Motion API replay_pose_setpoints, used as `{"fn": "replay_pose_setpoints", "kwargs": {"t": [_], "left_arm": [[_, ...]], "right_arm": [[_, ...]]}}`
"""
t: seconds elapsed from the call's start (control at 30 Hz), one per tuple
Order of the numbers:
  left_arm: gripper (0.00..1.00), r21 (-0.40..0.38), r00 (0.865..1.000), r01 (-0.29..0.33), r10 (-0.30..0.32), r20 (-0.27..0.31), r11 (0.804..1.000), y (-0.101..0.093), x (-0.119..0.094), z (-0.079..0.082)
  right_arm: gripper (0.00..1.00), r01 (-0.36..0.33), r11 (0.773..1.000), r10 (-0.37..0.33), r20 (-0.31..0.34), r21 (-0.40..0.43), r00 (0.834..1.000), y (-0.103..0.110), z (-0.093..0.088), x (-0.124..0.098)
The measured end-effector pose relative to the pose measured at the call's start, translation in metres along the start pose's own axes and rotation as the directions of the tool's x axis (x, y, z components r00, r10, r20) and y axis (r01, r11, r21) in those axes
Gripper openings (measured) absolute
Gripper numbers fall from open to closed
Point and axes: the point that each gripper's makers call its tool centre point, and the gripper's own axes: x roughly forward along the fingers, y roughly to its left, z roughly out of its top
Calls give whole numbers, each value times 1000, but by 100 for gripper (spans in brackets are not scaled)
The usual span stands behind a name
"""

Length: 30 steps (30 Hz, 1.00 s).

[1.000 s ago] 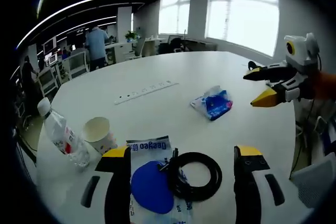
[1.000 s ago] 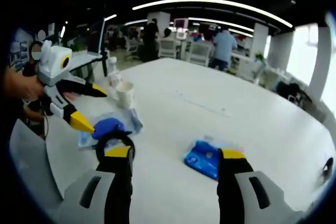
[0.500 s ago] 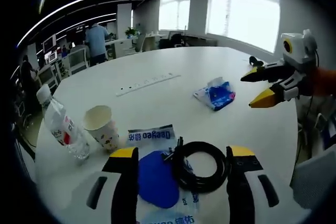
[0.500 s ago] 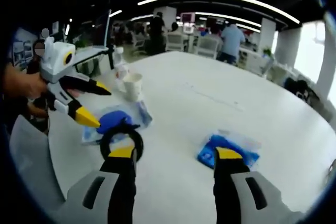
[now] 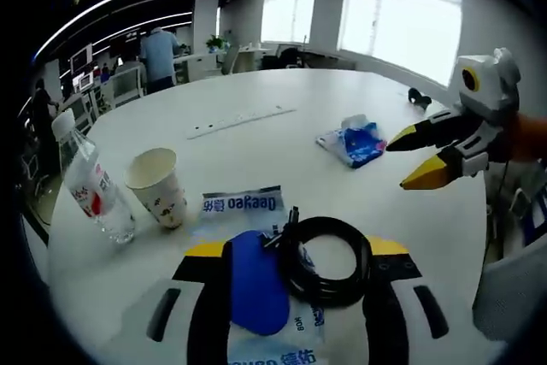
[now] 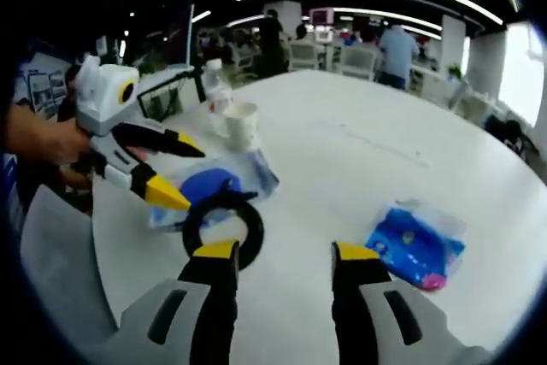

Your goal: Arrange the tabletop items into an orderly group along one side of the table until the central work area is clear of visible clutter.

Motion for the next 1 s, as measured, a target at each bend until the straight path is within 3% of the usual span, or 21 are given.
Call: {"fn": "replay_pose_setpoints", "kwargs": {"t": [0.17, 0.6, 0.8, 1.0], "left_arm": [[56, -5, 1000, 5, -5, -29, 1000, 0, 6, -12], [47, -29, 998, 17, -19, -59, 999, -1, 19, -25], [30, -36, 996, 28, -31, -78, 999, -2, 22, -34], [23, -45, 995, 32, -36, -90, 998, 0, 24, -38]], "right_arm": [[33, -41, 999, 41, -19, 1, 999, 13, -4, 10], [24, -87, 996, 86, -40, -27, 995, 31, -15, 30], [18, -117, 993, 115, -68, -21, 991, 37, -21, 39], [17, -146, 989, 143, -90, -29, 986, 47, -24, 45]]}}
